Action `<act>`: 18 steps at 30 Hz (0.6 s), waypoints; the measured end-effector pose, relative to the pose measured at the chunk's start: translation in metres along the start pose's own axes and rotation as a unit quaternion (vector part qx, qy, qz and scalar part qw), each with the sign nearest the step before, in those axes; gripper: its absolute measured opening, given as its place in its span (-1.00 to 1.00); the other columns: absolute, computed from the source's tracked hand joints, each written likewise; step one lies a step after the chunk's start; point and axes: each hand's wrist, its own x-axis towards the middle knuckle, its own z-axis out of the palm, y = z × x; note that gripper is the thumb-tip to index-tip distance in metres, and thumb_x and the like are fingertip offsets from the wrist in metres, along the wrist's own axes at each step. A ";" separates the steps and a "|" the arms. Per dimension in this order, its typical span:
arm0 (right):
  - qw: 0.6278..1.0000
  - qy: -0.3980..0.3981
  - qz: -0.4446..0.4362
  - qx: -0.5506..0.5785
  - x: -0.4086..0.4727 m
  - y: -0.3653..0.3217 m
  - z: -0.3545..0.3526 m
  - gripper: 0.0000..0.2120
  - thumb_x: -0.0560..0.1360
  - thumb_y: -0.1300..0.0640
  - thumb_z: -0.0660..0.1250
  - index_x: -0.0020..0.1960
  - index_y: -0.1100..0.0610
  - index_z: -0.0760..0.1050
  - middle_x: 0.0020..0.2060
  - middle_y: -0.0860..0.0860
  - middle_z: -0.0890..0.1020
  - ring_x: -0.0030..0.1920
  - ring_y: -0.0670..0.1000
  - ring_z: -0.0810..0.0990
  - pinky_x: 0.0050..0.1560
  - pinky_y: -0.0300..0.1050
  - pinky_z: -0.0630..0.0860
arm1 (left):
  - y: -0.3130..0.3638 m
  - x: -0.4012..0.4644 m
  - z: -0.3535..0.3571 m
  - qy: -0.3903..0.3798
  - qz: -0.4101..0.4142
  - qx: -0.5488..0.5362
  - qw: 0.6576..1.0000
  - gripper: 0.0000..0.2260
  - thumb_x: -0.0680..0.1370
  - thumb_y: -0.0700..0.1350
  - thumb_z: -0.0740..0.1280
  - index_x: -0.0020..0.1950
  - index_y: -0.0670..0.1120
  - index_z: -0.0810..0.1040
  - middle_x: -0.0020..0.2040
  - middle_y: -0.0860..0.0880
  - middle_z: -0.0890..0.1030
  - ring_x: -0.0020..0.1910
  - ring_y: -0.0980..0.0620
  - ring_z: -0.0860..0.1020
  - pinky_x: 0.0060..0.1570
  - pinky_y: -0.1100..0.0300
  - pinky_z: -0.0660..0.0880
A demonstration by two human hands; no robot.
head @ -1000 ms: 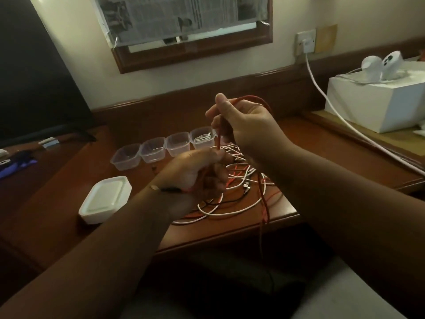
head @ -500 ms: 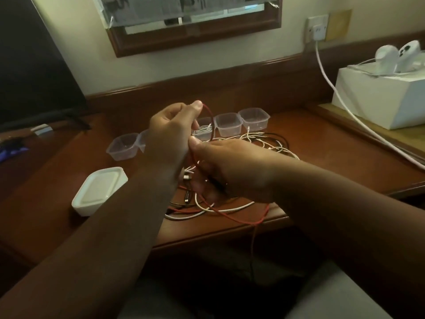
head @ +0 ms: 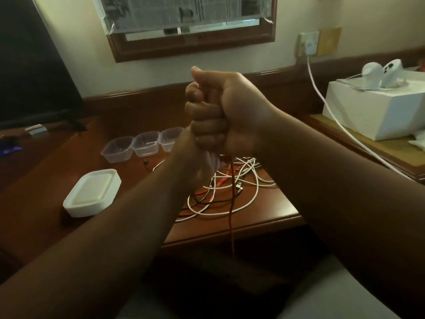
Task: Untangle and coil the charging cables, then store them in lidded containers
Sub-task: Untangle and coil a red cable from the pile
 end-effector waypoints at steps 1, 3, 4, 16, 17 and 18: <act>1.000 0.010 -0.009 0.005 -0.001 -0.001 -0.002 -0.59 0.68 -0.06 0.01 -0.26 0.11 0.31 -0.51 -0.06 0.18 -0.54 -0.09 0.08 -0.44 -0.17 -0.05 | -0.002 -0.002 0.001 -0.007 -0.011 0.008 1.000 -0.74 0.66 -0.07 0.09 0.00 -0.11 0.55 -0.20 -0.08 0.63 -0.19 -0.06 0.60 -0.19 0.06 0.54; 0.997 0.045 -0.055 0.028 -0.004 -0.002 -0.007 -0.60 0.68 -0.04 0.00 -0.23 0.12 0.33 -0.46 -0.03 0.20 -0.49 -0.07 0.10 -0.41 -0.15 -0.01 | -0.003 -0.010 -0.003 -0.046 -0.031 0.061 0.997 -0.77 0.60 -0.08 0.16 -0.22 -0.10 0.46 -0.39 -0.03 0.42 -0.40 0.04 0.39 -0.38 0.17 0.37; 0.993 0.070 -0.087 0.051 -0.004 -0.002 -0.012 -0.60 0.69 -0.04 -0.01 -0.22 0.13 0.34 -0.45 -0.02 0.22 -0.47 -0.06 0.13 -0.40 -0.14 0.03 | -0.005 -0.015 -0.006 -0.065 -0.041 0.086 0.993 -0.74 0.62 -0.06 0.16 -0.25 -0.09 0.44 -0.41 -0.01 0.34 -0.43 0.06 0.30 -0.42 0.18 0.28; 0.811 0.197 -0.010 -0.550 -0.018 0.059 -0.070 -0.58 0.68 -0.09 0.02 -0.27 0.05 0.38 -0.42 -0.03 0.40 -0.43 -0.06 0.33 -0.38 -0.15 0.26 | 0.009 -0.018 -0.035 -0.020 0.095 0.438 0.894 -0.80 0.62 -0.05 0.32 -0.13 -0.10 0.62 -0.36 0.04 0.52 -0.35 0.11 0.45 -0.28 0.18 0.40; 0.853 0.173 0.013 -0.492 -0.019 0.062 -0.068 -0.49 0.68 -0.15 -0.04 -0.32 0.07 0.35 -0.47 -0.05 0.35 -0.47 -0.07 0.27 -0.41 -0.13 0.22 | 0.007 -0.013 -0.037 -0.005 0.106 0.429 0.897 -0.81 0.60 -0.04 0.34 -0.14 -0.10 0.62 -0.31 0.00 0.55 -0.29 0.08 0.49 -0.22 0.15 0.44; 0.891 0.141 0.041 -0.429 -0.020 0.062 -0.065 -0.43 0.66 -0.22 -0.09 -0.36 0.07 0.31 -0.51 -0.05 0.30 -0.50 -0.06 0.21 -0.44 -0.13 0.17 | 0.003 -0.010 -0.038 0.006 0.105 0.407 0.907 -0.81 0.60 -0.02 0.35 -0.14 -0.09 0.62 -0.30 0.00 0.57 -0.28 0.10 0.51 -0.21 0.17 0.45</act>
